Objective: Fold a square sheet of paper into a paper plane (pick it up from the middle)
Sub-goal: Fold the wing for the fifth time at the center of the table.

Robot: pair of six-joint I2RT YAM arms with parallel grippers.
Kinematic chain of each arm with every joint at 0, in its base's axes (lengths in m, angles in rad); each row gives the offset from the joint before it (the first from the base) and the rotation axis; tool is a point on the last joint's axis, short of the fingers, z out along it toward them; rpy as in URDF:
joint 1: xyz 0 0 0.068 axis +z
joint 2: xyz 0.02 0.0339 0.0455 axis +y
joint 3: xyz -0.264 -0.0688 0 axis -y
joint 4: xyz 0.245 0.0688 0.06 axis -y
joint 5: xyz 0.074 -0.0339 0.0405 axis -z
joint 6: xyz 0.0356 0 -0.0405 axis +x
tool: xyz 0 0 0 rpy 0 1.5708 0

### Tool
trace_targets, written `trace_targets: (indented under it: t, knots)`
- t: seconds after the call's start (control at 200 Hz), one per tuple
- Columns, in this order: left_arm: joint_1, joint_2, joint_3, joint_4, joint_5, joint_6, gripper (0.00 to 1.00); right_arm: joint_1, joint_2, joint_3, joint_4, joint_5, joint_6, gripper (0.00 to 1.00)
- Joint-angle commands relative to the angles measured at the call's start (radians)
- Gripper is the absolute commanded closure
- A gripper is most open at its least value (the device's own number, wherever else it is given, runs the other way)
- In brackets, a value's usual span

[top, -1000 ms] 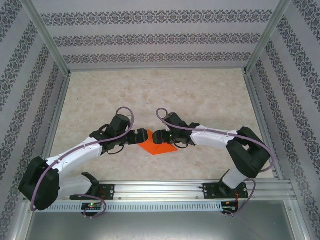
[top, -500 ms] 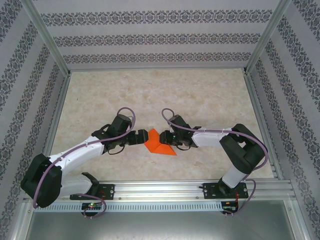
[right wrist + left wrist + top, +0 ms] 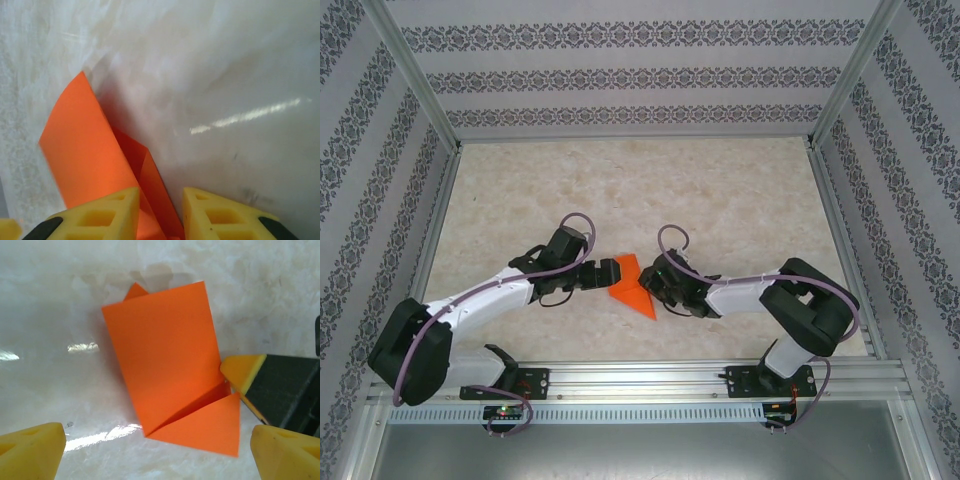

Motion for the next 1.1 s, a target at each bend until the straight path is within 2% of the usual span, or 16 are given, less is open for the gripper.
trace_targets:
  t: [0.0,0.15,0.28,0.355,0.435,0.475,0.575,0.634,0.764,0.954,1.094]
  knots:
    - [0.002,0.040,0.026,0.048,0.103,-0.051,0.04,0.030,0.018,-0.005,0.019,0.120,0.139,0.71]
    - [0.002,0.085,0.023,0.061,0.155,-0.121,0.07,0.032,0.033,-0.011,0.038,0.106,0.124,0.68]
    - [0.002,0.082,0.013,0.066,0.140,-0.136,0.08,0.021,-0.074,-0.055,0.063,0.113,0.026,0.60]
    - [0.001,0.075,0.015,0.063,0.125,-0.134,0.08,0.011,-0.182,-0.037,-0.083,0.143,-0.055,0.53]
    - [0.003,0.069,0.019,0.052,0.099,-0.129,0.08,-0.001,-0.285,-0.008,-0.244,0.166,-0.160,0.51]
    - [0.004,0.067,0.023,0.039,0.080,-0.127,0.08,-0.009,-0.323,-0.008,-0.254,0.128,-0.218,0.54]
    - [0.005,0.055,0.027,0.015,0.042,-0.123,0.10,-0.019,-0.360,-0.009,-0.212,-0.020,-0.311,0.70]
    - [0.007,0.052,0.030,0.004,0.026,-0.119,0.14,-0.013,-0.337,0.001,-0.188,-0.103,-0.331,0.77]
    - [0.024,0.063,0.046,-0.015,0.036,-0.106,0.16,0.015,-0.223,0.041,-0.095,-0.237,-0.336,0.91]
    - [0.059,0.070,0.049,-0.026,0.069,-0.109,0.14,0.044,-0.090,0.111,-0.053,-0.291,-0.334,0.93]
    - [0.072,0.100,0.049,-0.013,0.107,-0.106,0.14,0.041,-0.058,0.113,-0.076,-0.266,-0.337,0.92]
